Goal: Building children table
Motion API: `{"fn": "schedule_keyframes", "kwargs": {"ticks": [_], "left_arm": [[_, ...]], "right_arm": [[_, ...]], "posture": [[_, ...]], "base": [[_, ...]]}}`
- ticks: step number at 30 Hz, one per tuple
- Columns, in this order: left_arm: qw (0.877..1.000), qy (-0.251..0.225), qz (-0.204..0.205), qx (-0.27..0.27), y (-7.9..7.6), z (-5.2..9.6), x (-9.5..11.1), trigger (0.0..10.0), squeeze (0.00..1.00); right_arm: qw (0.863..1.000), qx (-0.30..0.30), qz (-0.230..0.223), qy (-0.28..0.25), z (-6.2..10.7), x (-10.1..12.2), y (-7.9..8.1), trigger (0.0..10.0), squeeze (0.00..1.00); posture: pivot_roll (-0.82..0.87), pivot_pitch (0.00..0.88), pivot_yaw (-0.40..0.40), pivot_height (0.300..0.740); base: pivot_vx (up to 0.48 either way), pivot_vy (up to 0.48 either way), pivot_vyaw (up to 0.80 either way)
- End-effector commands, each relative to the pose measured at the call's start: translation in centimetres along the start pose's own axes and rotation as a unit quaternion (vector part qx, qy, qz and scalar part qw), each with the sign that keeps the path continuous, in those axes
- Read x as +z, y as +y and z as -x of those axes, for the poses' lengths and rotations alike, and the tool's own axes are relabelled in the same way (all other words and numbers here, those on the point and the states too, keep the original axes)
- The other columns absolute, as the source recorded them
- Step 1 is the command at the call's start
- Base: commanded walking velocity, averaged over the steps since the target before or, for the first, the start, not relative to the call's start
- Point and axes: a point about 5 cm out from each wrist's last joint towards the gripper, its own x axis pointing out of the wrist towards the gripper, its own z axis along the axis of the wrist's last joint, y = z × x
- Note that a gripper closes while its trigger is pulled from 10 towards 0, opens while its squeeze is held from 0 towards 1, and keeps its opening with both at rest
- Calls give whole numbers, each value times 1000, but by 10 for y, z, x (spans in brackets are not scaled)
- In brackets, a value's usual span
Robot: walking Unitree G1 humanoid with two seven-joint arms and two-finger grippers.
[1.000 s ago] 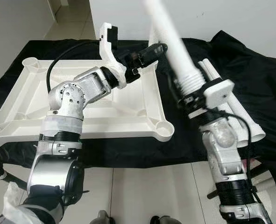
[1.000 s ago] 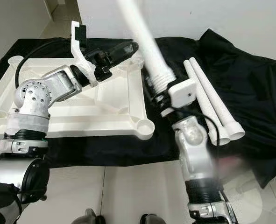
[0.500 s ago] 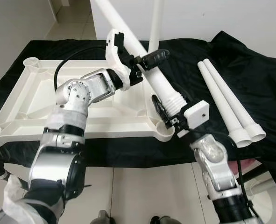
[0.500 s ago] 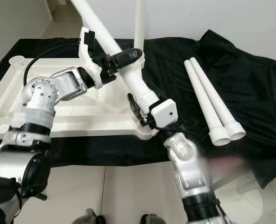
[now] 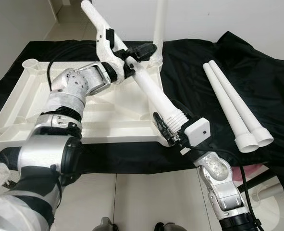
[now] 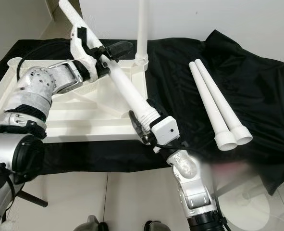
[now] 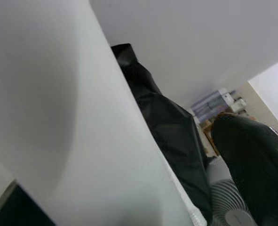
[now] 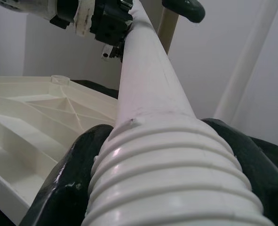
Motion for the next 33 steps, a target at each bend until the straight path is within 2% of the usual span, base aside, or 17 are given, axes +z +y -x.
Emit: {"fn": "schedule_keyframes", "kwargs": {"ticks": [1, 5, 6, 7, 9, 10, 21, 26, 27, 28, 29, 30, 33], "left_arm": [[1000, -19, -9, -6, 0, 1, 10, 10000, 0], [1000, -25, -3, -1, 2, 2, 12, 10000, 0], [1000, -26, -6, 1, 3, 2, 13, 7373, 0], [1000, -25, -9, 2, 3, 2, 13, 6314, 0], [1000, -25, -10, 2, 3, 2, 14, 6314, 0], [1000, -30, -7, -5, 3, 3, 17, 0, 0], [999, -34, -1, -9, 4, 3, 20, 0, 0], [999, -40, 5, -5, 5, 4, 22, 0, 0], [999, -40, 2, -2, 5, 4, 23, 0, 0], [999, -40, 0, 0, 5, 4, 24, 0, 0], [999, -40, -1, 0, 4, 3, 24, 3608, 0], [999, -41, -2, 4, 5, 3, 25, 10000, 0], [999, -47, 2, 11, 5, 4, 27, 10000, 0]], "right_arm": [[1000, 8, -3, 4, 2, -1, 6, 10000, 0], [1000, 7, -2, 6, 2, -1, 6, 10000, 0], [1000, 6, -2, 6, 2, -2, 6, 10000, 0], [1000, 6, -2, 7, 2, -2, 6, 10000, 0], [1000, 5, -1, 7, 2, -2, 6, 10000, 0], [1000, 2, 0, 8, 2, -2, 6, 10000, 0], [1000, -3, 0, 9, 1, -4, 5, 10000, 0], [999, -18, -22, 17, 2, -9, 3, 10000, 0], [999, -26, -31, 19, 3, -10, 1, 10000, 1000], [999, -31, -38, 20, 3, -10, 0, 10000, 1000], [998, -37, -47, 19, 3, -11, -1, 10000, 1000], [997, -43, -53, 19, 4, -11, -3, 10000, 1000], [997, -48, -57, 18, 5, -12, -4, 10000, 1000]], "posture": [[-103, 98, 63, 740], [-103, 97, 65, 740], [-104, 96, 66, 740], [-104, 96, 66, 740], [-104, 95, 67, 740], [-102, 92, 67, 740], [-97, 87, 63, 740], [-95, 89, 60, 740], [-94, 90, 57, 740], [-94, 90, 57, 740], [-94, 91, 56, 740], [-94, 91, 55, 740], [-94, 92, 55, 740]], "base": [[0, 0, 0], [0, 0, 0], [0, 0, 0], [0, 0, 0], [0, 0, 0], [0, 0, 0], [0, 0, 0], [0, 0, 0], [0, 0, 0], [0, 0, 0], [0, 0, 0], [0, 0, 0], [0, 0, 0]]}}
